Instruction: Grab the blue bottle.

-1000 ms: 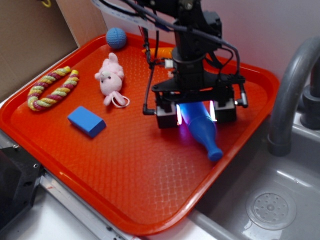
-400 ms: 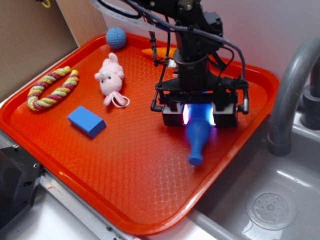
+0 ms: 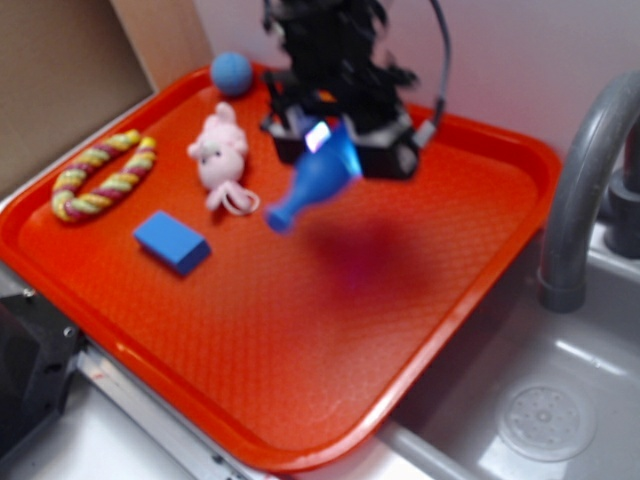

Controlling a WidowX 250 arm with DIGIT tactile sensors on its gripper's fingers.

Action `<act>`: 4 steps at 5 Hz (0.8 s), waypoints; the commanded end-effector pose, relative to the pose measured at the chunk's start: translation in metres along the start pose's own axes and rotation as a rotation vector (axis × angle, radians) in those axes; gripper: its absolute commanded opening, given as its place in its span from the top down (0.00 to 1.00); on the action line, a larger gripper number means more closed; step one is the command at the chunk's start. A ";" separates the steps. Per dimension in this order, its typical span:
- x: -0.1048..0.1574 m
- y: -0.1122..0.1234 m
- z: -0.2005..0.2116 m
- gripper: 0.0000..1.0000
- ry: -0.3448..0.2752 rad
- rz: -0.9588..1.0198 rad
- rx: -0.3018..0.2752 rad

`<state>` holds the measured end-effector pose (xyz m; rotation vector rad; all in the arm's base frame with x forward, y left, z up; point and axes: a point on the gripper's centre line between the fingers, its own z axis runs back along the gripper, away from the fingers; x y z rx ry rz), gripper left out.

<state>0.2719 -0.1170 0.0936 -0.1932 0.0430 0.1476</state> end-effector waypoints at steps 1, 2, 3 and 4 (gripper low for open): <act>-0.007 0.017 0.111 1.00 -0.240 -0.246 0.008; -0.021 0.023 0.144 1.00 -0.306 -0.228 0.008; -0.034 0.023 0.165 1.00 -0.353 -0.137 0.072; -0.036 0.023 0.167 1.00 -0.345 -0.172 0.071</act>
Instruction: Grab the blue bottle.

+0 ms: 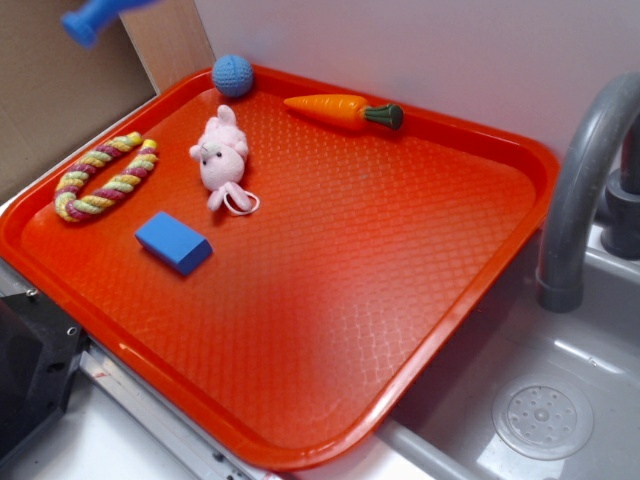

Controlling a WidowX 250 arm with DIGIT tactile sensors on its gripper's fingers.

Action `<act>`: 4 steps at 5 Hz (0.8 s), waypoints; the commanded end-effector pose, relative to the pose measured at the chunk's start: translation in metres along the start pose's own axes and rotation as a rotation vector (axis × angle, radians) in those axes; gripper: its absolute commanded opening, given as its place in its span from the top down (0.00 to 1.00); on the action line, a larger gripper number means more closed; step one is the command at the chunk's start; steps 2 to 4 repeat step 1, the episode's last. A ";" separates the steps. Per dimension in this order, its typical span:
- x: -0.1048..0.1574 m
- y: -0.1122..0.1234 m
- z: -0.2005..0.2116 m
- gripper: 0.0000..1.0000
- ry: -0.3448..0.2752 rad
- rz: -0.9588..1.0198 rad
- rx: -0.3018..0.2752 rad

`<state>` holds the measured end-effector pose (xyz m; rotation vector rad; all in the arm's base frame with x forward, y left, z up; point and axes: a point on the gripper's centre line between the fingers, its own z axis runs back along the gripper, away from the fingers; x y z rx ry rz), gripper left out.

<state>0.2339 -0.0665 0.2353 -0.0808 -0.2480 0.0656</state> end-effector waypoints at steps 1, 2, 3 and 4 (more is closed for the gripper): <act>0.016 0.004 0.008 0.21 0.051 -0.092 0.004; 0.016 0.004 0.008 0.21 0.051 -0.092 0.004; 0.016 0.004 0.008 0.21 0.051 -0.092 0.004; 0.016 0.004 0.008 0.21 0.051 -0.092 0.004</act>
